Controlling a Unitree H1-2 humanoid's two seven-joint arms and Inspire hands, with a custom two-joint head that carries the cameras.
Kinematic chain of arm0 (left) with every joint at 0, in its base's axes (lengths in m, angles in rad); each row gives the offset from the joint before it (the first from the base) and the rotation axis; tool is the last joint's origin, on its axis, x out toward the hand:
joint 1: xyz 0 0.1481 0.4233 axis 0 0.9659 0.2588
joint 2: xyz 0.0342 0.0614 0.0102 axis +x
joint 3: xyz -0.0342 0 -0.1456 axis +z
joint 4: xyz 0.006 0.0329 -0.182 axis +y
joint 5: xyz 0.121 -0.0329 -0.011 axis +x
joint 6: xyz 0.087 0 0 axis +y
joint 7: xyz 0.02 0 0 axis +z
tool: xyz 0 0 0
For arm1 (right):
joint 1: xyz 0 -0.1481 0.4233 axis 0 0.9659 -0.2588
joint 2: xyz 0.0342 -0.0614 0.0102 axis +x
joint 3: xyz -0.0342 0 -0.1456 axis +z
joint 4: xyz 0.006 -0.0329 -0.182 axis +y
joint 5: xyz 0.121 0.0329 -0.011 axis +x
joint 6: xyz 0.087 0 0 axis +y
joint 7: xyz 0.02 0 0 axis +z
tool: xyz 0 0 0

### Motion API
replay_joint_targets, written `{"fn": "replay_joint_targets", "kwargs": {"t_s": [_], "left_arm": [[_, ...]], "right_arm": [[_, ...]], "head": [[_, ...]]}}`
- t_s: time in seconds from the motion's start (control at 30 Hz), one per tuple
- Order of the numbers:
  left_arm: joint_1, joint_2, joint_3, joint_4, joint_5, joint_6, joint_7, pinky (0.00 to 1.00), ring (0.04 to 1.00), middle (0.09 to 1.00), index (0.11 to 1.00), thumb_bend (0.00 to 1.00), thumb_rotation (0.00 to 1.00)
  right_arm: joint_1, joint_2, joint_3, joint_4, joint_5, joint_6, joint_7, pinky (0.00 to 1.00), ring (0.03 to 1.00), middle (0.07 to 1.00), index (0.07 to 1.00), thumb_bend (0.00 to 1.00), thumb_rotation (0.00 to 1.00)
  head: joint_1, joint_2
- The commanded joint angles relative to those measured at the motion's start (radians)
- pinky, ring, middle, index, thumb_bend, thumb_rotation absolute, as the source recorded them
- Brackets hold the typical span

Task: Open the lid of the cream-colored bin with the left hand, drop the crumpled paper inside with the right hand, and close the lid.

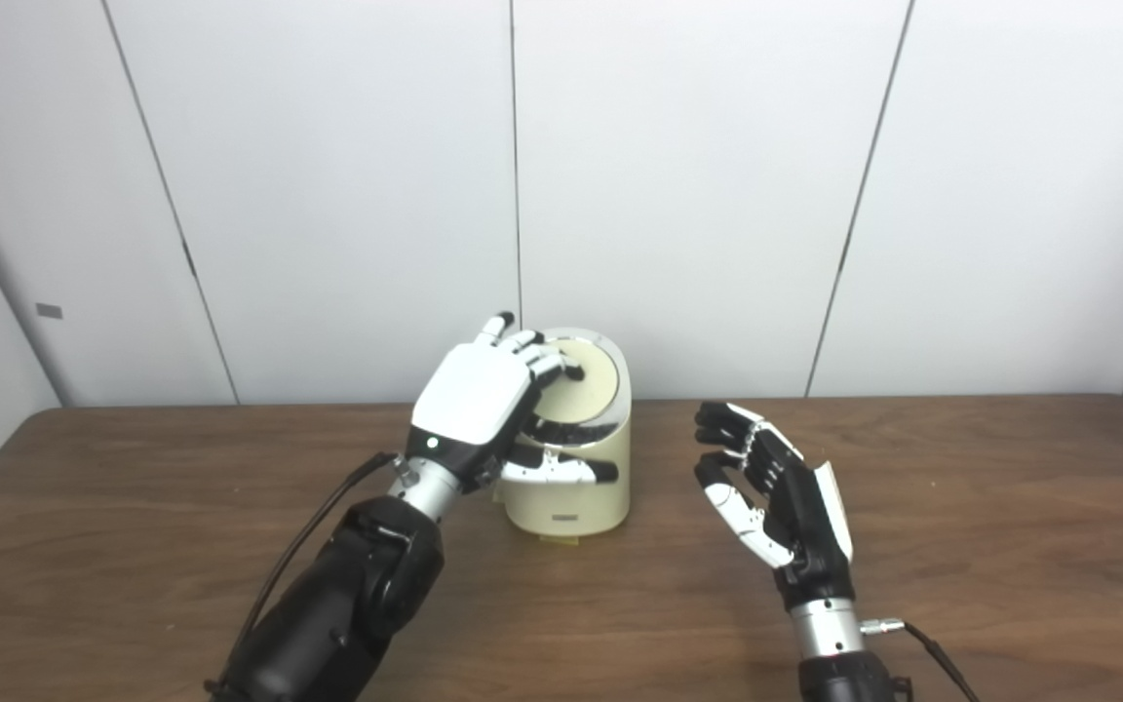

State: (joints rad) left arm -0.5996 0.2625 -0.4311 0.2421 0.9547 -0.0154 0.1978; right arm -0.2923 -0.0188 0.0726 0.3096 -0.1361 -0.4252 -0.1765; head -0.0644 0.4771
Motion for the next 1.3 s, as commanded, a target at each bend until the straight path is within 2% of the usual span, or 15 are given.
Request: {"fn": "replay_joint_targets", "kwargs": {"t_s": [0.0, 0.03, 0.07, 0.13, 0.27, 0.43, 0.57, 0.67, 0.77, 0.8, 0.83, 0.93, 0.97, 1.1, 1.27], "left_arm": [[-0.039, -0.005, 0.035, -0.014, -0.010, -0.035, 0.084, 1.00, 0.803, 0.735, 0.752, 0.71, 0.74], [-0.043, -0.010, 0.046, -0.016, -0.019, -0.051, 0.106, 1.00, 0.820, 0.770, 0.788, 0.70, 0.75], [-0.046, -0.015, 0.058, -0.022, -0.034, -0.063, 0.118, 1.00, 0.868, 0.844, 0.861, 0.69, 0.75], [-0.050, -0.022, 0.075, -0.032, -0.049, -0.081, 0.129, 1.00, 0.899, 0.886, 0.904, 0.68, 0.76], [-0.063, -0.031, 0.116, -0.118, -0.080, -0.058, 0.071, 1.00, 0.993, 0.991, 0.994, 0.67, 0.80], [-0.076, -0.033, 0.168, -0.228, -0.105, -0.029, 0.022, 1.00, 1.000, 1.000, 1.000, 0.67, 0.80], [-0.069, -0.034, 0.219, -0.287, -0.133, -0.027, 0.016, 1.00, 0.995, 0.988, 1.000, 0.68, 0.83], [-0.033, -0.045, 0.275, -0.312, -0.263, -0.075, 0.017, 1.00, 0.967, 0.961, 0.972, 0.65, 0.85], [0.019, -0.058, 0.329, -0.305, -0.474, -0.194, 0.009, 0.82, 0.889, 0.899, 0.886, 0.46, 0.87], [0.037, -0.059, 0.343, -0.297, -0.538, -0.237, 0.002, 0.72, 0.816, 0.831, 0.824, 0.40, 0.84], [0.056, -0.058, 0.353, -0.288, -0.591, -0.278, -0.005, 0.67, 0.768, 0.782, 0.778, 0.36, 0.77], [0.125, -0.063, 0.375, -0.273, -0.734, -0.375, -0.034, 0.55, 0.648, 0.659, 0.651, 0.35, 0.36], [0.155, -0.069, 0.381, -0.278, -0.776, -0.380, -0.045, 0.55, 0.637, 0.646, 0.638, 0.34, 0.31], [0.239, -0.096, 0.406, -0.289, -0.872, -0.390, -0.073, 0.60, 0.670, 0.675, 0.668, 0.25, 0.36], [0.326, -0.119, 0.436, -0.305, -0.907, -0.373, -0.093, 0.63, 0.703, 0.718, 0.707, 0.24, 0.39]], "right_arm": [[0.023, 0.004, 0.009, 0.037, -0.015, -0.043, -0.004, 0.63, 0.726, 0.746, 0.732, 0.33, 0.53], [0.023, 0.004, 0.009, 0.038, -0.017, -0.044, -0.006, 0.63, 0.725, 0.745, 0.731, 0.33, 0.53], [0.024, 0.005, 0.009, 0.038, -0.022, -0.044, -0.009, 0.63, 0.722, 0.742, 0.729, 0.33, 0.53], [0.025, 0.006, 0.008, 0.038, -0.027, -0.044, -0.012, 0.62, 0.719, 0.740, 0.729, 0.32, 0.53], [0.023, 0.003, 0.012, 0.040, -0.026, -0.043, -0.009, 0.62, 0.718, 0.740, 0.731, 0.32, 0.53], [0.025, 0.007, 0.006, 0.041, -0.024, -0.041, -0.008, 0.61, 0.718, 0.740, 0.729, 0.34, 0.53], [0.024, 0.002, 0.007, 0.046, -0.023, -0.043, -0.007, 0.62, 0.725, 0.744, 0.730, 0.34, 0.54], [0.027, -0.001, 0.007, 0.044, -0.020, -0.044, -0.006, 0.62, 0.724, 0.744, 0.729, 0.33, 0.53], [0.032, -0.004, 0.002, 0.035, -0.008, -0.040, 0.006, 0.63, 0.732, 0.749, 0.734, 0.33, 0.53], [0.034, -0.007, 0.002, 0.032, -0.007, -0.041, 0.008, 0.63, 0.734, 0.750, 0.734, 0.33, 0.52], [0.035, -0.011, 0.005, 0.029, -0.013, -0.042, 0.004, 0.63, 0.733, 0.749, 0.734, 0.32, 0.52], [0.042, -0.018, 0.008, 0.016, -0.031, -0.043, -0.012, 0.61, 0.710, 0.729, 0.717, 0.31, 0.50], [0.046, -0.017, 0.007, 0.011, -0.036, -0.043, -0.016, 0.61, 0.705, 0.725, 0.713, 0.31, 0.50], [0.060, -0.017, 0.007, -0.008, -0.046, -0.044, -0.030, 0.59, 0.685, 0.709, 0.696, 0.27, 0.44], [0.080, -0.013, 0.001, -0.034, -0.091, -0.042, -0.060, 0.57, 0.664, 0.692, 0.681, 0.24, 0.39]], "head": [[0.000, 0.001], [0.000, 0.001], [0.000, 0.001], [0.000, 0.001], [-0.002, -0.001], [0.000, -0.001], [0.000, -0.003], [0.002, -0.001], [0.007, 0.001], [0.009, 0.002], [0.009, 0.002], [0.009, 0.006], [0.010, 0.007], [0.011, 0.010], [0.007, 0.023]]}}
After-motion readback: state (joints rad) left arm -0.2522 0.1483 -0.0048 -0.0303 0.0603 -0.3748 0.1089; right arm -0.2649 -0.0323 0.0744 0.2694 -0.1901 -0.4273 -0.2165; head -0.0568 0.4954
